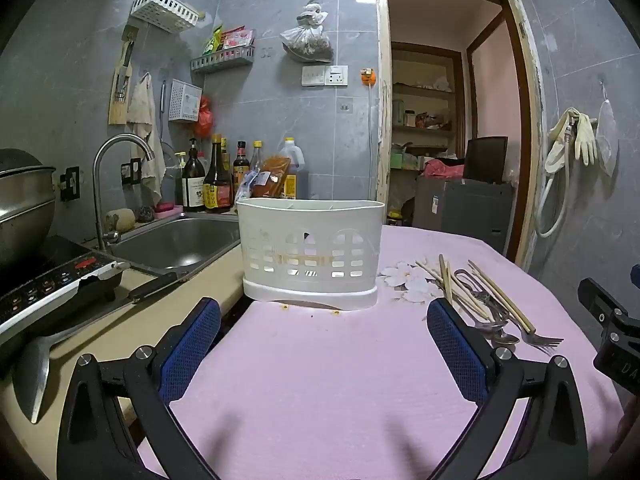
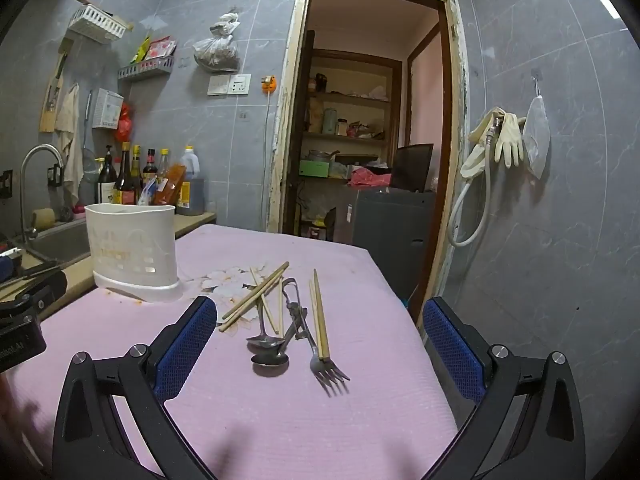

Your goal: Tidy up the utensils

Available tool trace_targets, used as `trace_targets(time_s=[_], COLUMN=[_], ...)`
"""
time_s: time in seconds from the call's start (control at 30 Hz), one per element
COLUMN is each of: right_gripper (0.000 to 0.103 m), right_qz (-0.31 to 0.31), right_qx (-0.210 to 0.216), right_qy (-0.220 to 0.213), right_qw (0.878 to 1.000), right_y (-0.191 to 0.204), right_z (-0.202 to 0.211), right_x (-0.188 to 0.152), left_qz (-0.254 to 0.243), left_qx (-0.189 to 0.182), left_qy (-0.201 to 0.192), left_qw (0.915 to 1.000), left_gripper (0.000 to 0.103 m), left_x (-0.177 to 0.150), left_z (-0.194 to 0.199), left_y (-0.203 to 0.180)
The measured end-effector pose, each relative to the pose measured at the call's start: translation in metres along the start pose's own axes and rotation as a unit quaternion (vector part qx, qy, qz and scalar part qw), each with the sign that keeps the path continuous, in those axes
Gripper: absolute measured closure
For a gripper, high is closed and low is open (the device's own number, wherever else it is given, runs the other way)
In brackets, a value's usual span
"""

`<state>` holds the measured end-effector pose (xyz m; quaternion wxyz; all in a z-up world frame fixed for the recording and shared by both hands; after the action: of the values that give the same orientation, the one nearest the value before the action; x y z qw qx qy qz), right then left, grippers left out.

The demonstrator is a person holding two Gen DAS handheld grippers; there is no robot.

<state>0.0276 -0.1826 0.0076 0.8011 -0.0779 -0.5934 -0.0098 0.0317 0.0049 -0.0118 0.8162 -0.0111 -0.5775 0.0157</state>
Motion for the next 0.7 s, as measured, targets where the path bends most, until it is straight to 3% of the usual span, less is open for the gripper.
trace_targets(time_s=[0.7], right_gripper=[0.000], right_qz=[0.000], right_qx=[0.002], right_qy=[0.000], right_qw=[1.000], right_y=[0.0017], right_z=[-0.0015], right_x=[-0.0007], left_qz=[-0.001], left_qx=[0.000], left_qy=[0.000], left_qw=[1.0000], left_gripper=[0.002], left_x=[0.0005], left_z=[0.0006], left_y=[-0.0002])
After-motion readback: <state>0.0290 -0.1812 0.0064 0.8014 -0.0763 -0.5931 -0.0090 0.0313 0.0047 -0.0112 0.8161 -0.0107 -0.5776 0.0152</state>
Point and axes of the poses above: each gripper's, at about its wrist camera, not at the fingertips, and z roughly against the way its jaws point, y to its left, x to its top, the point moved 3 cm from there along -z, roughly the way its jaws point, and after that the axes turned 3 degrees about y, right-handed, at the moved point
